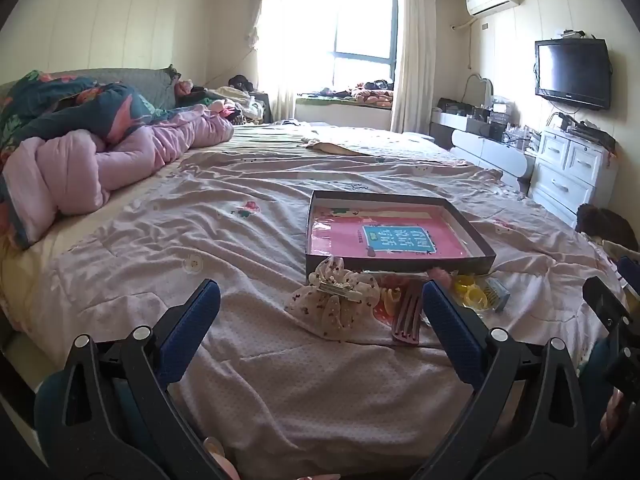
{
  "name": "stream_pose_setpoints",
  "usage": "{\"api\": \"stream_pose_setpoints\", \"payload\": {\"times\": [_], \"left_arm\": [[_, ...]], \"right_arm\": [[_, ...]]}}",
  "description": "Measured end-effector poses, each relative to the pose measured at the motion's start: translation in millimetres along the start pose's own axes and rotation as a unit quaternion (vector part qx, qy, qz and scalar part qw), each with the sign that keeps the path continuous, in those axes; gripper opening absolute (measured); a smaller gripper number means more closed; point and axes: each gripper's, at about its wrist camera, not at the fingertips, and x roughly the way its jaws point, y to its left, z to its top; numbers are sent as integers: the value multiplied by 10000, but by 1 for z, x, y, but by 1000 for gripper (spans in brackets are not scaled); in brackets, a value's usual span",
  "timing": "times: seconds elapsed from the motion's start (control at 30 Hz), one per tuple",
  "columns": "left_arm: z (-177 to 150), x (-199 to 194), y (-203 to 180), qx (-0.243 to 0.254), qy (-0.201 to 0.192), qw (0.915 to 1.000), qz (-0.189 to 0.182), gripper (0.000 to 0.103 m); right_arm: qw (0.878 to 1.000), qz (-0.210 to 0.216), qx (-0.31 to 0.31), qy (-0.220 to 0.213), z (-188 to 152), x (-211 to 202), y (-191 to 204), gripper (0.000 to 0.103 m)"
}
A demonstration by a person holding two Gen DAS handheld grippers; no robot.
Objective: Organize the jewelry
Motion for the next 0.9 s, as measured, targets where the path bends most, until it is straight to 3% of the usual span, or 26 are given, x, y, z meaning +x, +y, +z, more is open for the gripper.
{"api": "stream_pose_setpoints", "payload": {"times": [0.9], "left_arm": [[0, 2, -6, -9, 29, 10000, -67, 92]], "right_arm": [[9999, 50, 74, 139, 0, 5, -3, 97]]}}
